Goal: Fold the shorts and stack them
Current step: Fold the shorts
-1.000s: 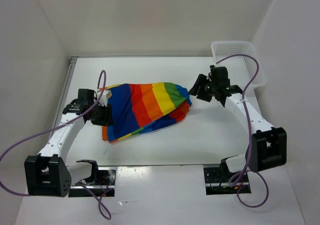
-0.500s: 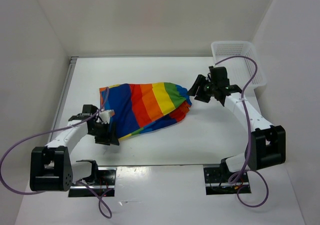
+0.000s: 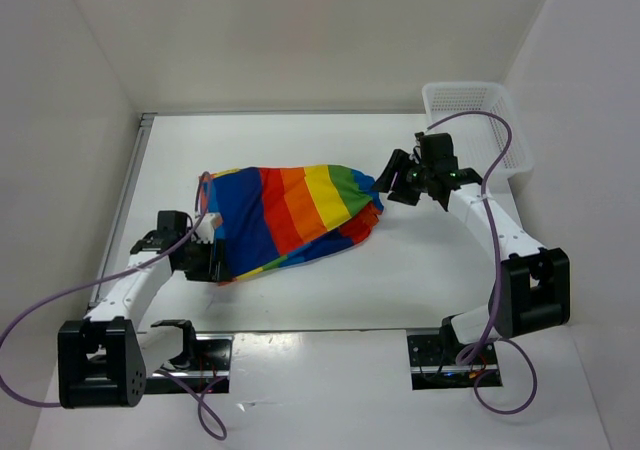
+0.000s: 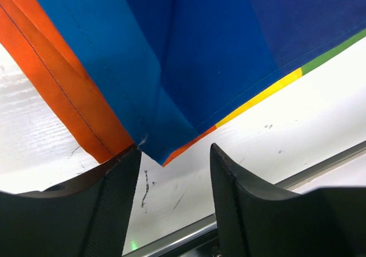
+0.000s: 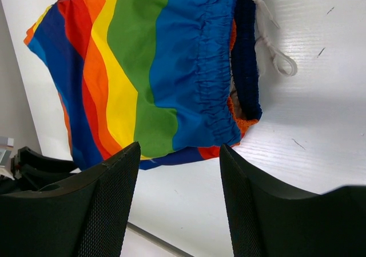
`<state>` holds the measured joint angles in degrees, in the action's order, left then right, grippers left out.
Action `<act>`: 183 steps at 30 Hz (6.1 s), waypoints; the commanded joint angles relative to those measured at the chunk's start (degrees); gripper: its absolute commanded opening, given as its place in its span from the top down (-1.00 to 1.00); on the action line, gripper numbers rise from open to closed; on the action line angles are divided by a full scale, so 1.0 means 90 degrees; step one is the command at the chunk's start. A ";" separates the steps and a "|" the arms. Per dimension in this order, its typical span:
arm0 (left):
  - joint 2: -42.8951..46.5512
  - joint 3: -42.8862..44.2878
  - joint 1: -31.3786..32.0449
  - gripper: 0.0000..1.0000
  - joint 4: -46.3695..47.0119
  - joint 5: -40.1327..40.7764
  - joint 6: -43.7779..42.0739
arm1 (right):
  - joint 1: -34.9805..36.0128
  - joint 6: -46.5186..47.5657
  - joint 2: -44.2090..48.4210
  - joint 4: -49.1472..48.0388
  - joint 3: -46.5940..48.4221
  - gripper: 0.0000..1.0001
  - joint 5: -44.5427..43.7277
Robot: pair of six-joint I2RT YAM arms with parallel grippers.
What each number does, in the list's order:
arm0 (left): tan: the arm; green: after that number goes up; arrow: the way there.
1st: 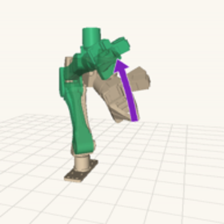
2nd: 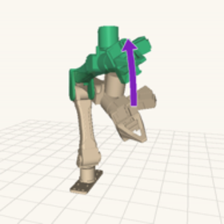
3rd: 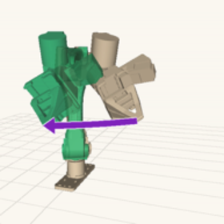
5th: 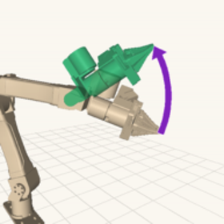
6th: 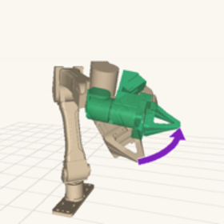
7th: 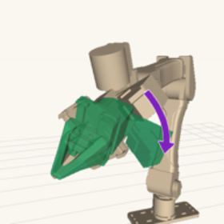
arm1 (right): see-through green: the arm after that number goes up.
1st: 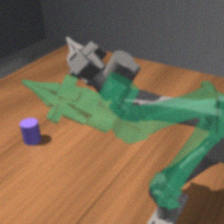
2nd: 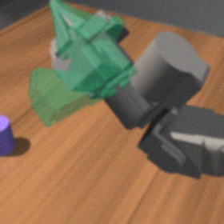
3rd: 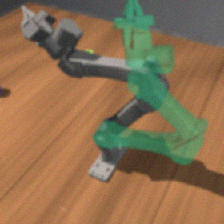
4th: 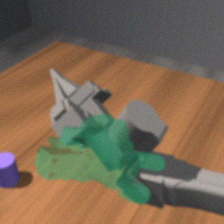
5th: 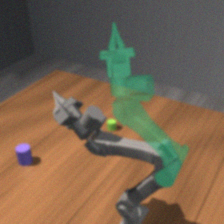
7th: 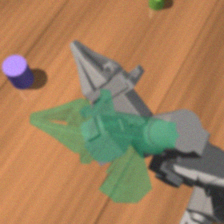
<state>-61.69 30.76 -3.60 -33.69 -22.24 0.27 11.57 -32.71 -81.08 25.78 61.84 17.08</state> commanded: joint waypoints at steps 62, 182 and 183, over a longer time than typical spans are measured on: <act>-0.0167 0.1835 -0.0664 1.00 0.0130 -0.0702 -0.0030 | -0.1130 -0.3495 -0.1060 -0.2006 -0.1150 0.71 0.2527; -0.4533 0.4637 0.1298 0.46 0.0609 -0.0505 -0.0030 | 0.2278 0.0081 -0.2056 0.1764 0.3207 1.00 -0.3646; -0.4532 0.4716 0.1356 0.46 0.0609 -0.0623 -0.0030 | 0.2279 0.0080 -0.2114 0.1764 0.3207 1.00 -0.3588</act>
<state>-104.90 69.54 8.19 -28.05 -22.28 0.30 31.92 -29.54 -99.18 38.87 87.92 -12.69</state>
